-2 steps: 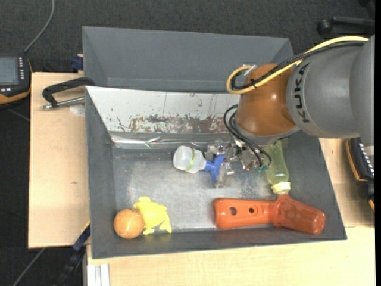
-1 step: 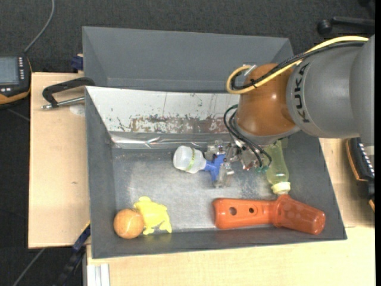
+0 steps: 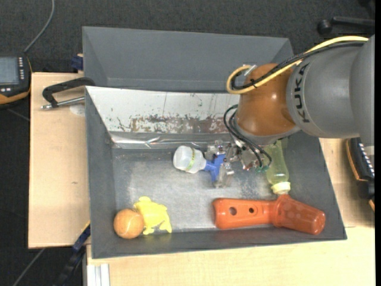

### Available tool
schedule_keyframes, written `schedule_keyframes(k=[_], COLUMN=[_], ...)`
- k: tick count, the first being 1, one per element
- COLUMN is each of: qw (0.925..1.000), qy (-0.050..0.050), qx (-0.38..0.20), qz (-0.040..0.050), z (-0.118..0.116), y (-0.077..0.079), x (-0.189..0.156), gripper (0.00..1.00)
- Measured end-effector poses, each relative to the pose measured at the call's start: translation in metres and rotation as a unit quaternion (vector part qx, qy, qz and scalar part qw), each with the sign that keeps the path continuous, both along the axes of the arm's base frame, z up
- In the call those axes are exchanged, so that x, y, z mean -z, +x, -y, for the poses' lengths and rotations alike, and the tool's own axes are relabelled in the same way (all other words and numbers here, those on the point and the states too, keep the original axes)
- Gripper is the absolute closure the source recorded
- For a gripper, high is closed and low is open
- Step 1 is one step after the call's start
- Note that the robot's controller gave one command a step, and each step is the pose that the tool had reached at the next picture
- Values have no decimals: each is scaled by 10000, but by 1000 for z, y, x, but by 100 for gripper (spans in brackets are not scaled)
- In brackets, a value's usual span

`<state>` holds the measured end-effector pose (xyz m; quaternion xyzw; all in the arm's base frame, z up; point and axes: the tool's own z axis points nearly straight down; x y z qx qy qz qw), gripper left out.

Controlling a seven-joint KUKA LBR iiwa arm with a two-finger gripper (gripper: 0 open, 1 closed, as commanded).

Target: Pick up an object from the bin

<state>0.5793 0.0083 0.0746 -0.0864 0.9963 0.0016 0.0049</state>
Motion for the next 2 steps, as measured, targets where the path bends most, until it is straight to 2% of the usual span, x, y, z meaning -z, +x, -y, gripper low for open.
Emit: schedule_keyframes(k=[2], qw=[10000], qy=[0], qx=[0], qz=[0], z=[0], y=[0], x=[0], gripper=[100])
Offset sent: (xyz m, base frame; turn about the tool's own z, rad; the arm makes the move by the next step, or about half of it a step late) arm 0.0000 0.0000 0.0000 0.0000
